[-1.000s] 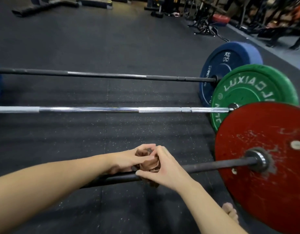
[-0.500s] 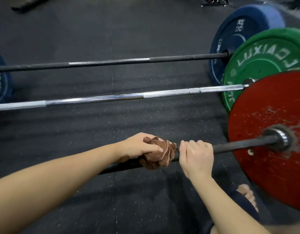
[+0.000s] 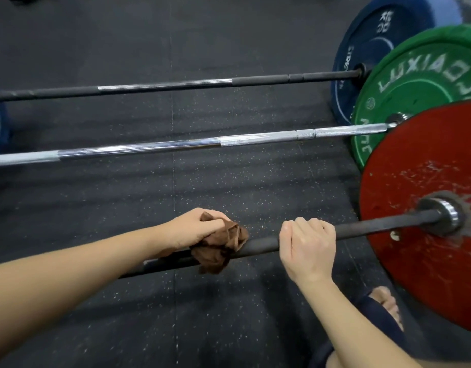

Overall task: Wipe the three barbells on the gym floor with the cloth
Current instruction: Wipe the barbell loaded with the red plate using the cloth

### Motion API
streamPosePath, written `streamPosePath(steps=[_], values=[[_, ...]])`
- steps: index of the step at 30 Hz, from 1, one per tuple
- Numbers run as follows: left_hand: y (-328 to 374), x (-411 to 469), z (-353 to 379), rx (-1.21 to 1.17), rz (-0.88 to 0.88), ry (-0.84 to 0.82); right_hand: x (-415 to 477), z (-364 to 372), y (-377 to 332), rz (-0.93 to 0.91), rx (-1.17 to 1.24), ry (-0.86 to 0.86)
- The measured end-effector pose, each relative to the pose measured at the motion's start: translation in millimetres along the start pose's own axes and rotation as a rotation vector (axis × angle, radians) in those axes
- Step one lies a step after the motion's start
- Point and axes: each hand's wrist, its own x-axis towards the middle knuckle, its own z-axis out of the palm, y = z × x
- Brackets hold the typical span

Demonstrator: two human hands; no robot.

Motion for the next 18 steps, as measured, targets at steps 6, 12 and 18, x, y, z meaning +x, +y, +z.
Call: streamPosePath(steps=[6, 12, 18], values=[[36.8, 28.7, 27.5, 0.390, 0.048, -0.106, -7.8, -19.2, 19.8, 0.112, 0.005, -0.207], [56.7, 47.1, 58.3, 0.404, 0.069, -0.048, -14.0, -16.7, 15.5, 0.526, 0.120, -0.153], [50.7, 37.6, 55.1, 0.305, 0.042, -0.007, -8.7, -7.2, 2.2, 0.664, 0.249, -0.052]])
